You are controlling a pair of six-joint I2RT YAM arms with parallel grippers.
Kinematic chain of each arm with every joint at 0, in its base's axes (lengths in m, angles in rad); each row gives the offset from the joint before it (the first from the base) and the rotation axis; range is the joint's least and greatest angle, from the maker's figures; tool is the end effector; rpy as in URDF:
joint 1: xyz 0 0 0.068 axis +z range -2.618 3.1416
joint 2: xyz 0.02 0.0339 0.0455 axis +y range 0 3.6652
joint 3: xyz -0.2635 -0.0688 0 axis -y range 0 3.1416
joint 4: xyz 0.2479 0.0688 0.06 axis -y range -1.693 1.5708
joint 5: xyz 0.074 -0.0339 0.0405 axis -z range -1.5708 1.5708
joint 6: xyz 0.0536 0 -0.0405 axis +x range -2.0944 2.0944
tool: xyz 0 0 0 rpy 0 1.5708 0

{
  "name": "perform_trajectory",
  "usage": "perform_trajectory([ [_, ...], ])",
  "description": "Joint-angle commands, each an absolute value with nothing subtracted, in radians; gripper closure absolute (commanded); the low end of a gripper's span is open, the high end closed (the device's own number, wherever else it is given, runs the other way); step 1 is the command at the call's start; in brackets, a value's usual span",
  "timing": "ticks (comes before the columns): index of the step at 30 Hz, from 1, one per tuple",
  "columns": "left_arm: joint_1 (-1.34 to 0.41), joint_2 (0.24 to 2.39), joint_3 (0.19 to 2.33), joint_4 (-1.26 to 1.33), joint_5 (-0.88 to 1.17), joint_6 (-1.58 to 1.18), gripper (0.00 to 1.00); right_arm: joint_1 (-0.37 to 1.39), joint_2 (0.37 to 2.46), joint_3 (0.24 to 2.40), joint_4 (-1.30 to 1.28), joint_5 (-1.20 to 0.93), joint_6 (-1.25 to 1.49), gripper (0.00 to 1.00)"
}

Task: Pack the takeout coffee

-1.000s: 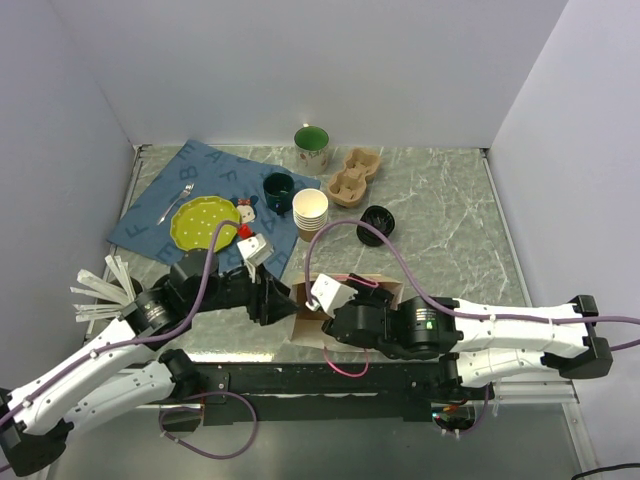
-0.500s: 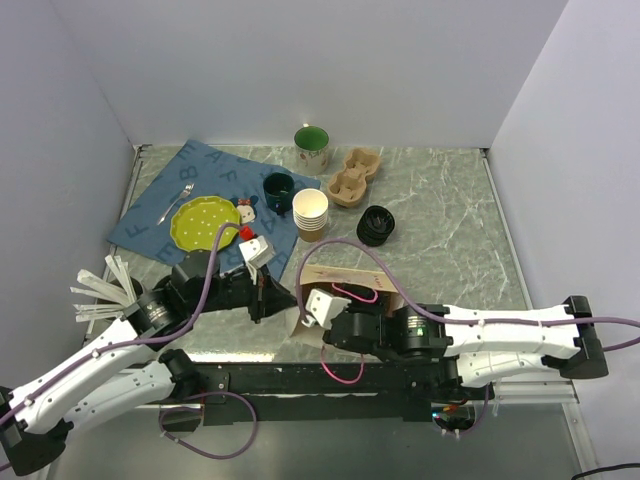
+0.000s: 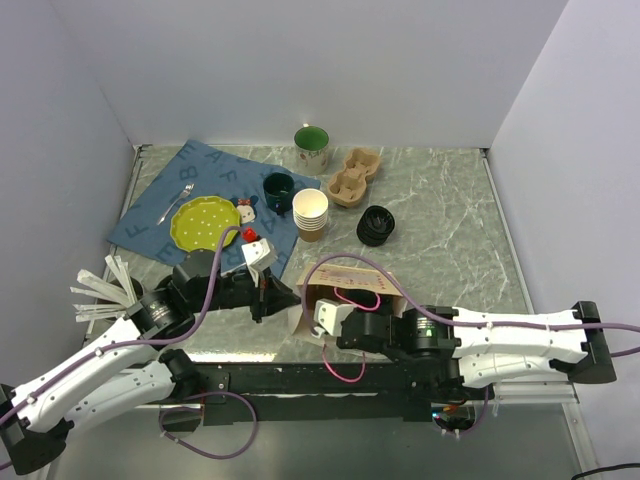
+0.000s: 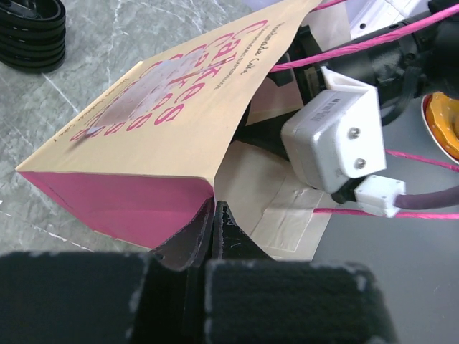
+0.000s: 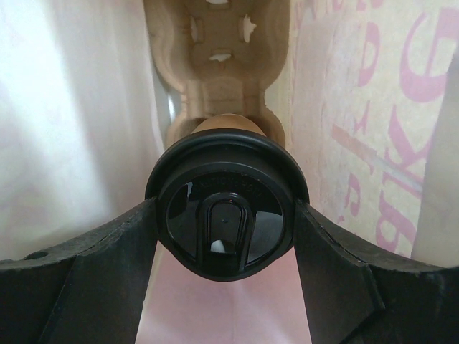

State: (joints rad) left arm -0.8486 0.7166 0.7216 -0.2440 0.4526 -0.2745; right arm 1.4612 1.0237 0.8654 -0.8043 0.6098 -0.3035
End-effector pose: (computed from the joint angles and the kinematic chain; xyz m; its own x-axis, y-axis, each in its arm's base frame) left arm 0.1064 -0.1563 0.3189 -0.4097 0.0963 -0.9071 0.8775 0.3135 -0.3630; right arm 0.0529 0.2000 0.2619 0.1472 -0.9025 -0.4048 -0.7703 0.1522 -0.6193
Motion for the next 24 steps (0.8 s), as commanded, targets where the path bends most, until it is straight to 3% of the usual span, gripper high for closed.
perform_trajectory([
  [1, -0.853, 0.701, 0.713, -0.167, 0.489, -0.268, 0.99, 1.427, 1.009, 0.862, -0.769, 0.603, -0.353, 0.52],
  [9, -0.853, 0.698, 0.675, -0.146, 0.472, -0.302, 0.99, 1.397, 1.032, 0.842, -0.719, 0.557, -0.410, 0.52],
  [10, -0.853, 0.701, 0.676, -0.155, 0.448, -0.310, 0.94, 1.397, 1.035, 0.838, -0.715, 0.558, -0.407, 0.52],
  [13, -0.851, 0.722, 0.716, -0.247, 0.371, -0.350, 0.58, 1.396, 1.045, 0.831, -0.698, 0.564, -0.384, 0.52],
  [15, -0.853, 0.713, 0.735, -0.284, 0.345, -0.370, 0.49, 1.396, 1.052, 0.836, -0.693, 0.572, -0.362, 0.53],
  [24, -0.853, 0.650, 0.690, -0.325, 0.313, -0.439, 0.42, 1.397, 1.077, 0.827, -0.660, 0.592, -0.318, 0.53],
])
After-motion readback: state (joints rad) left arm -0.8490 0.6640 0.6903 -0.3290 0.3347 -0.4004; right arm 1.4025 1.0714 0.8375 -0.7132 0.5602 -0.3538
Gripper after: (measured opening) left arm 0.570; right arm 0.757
